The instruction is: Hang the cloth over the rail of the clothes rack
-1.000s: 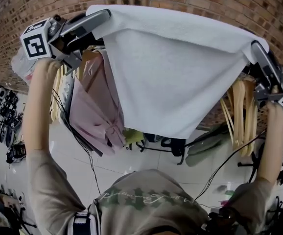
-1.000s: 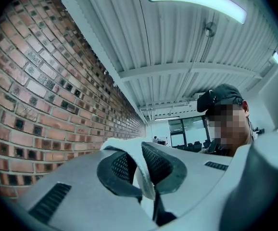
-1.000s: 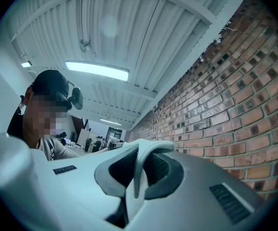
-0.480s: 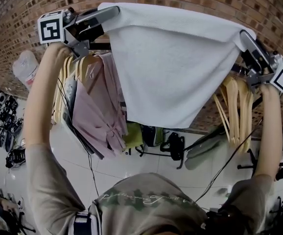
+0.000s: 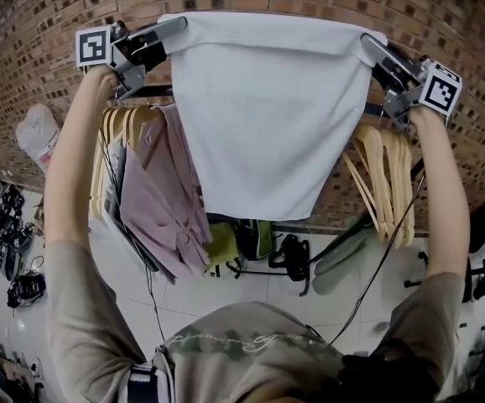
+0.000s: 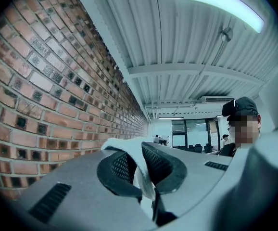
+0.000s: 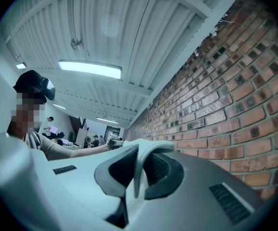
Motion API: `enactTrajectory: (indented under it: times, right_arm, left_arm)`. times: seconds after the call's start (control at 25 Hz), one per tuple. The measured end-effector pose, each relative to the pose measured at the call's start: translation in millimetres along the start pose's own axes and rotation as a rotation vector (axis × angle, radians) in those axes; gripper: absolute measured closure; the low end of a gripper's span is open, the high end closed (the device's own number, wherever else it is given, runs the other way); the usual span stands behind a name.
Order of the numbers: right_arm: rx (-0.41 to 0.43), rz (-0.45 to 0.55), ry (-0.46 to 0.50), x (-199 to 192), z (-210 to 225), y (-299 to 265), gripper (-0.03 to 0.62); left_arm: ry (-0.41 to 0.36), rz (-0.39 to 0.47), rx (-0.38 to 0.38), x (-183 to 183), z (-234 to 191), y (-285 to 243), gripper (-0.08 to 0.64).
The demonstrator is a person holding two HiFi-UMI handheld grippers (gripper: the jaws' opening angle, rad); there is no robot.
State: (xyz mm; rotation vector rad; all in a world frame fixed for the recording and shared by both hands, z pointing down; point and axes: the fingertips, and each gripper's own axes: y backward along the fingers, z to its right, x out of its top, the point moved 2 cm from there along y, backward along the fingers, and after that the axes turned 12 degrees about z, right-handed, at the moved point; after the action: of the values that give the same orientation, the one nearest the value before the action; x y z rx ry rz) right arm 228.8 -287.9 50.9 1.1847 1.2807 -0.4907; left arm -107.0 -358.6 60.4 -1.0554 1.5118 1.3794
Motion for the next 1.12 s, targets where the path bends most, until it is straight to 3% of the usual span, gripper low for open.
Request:
enactTrajectory:
  times: [0.6, 0.8, 0.96, 1.12]
  right_arm:
    - [-0.046, -0.053, 0.009, -14.8, 65.6, -18.7, 0.572]
    - [-0.071, -0.033, -0.018, -21.4, 85.0, -23.5, 0.572]
    - [-0.064, -0.045, -0.014, -29.3, 90.9, -23.8, 0.572]
    - [-0.104, -0.055, -0.061, -43.0, 103.6, -25.1, 0.574]
  left_arm:
    - [-0.096, -0.018, 0.139, 0.3, -46.0, -5.0, 0.543]
    - [-0.110, -0.006, 0.186, 3.0, -63.7, -9.2, 0.543]
    - [-0.179, -0.025, 0.213, 2.2, -74.6, -11.9, 0.543]
    - [-0.181, -0.027, 0.240, -2.8, -89.7, -14.8, 0.543]
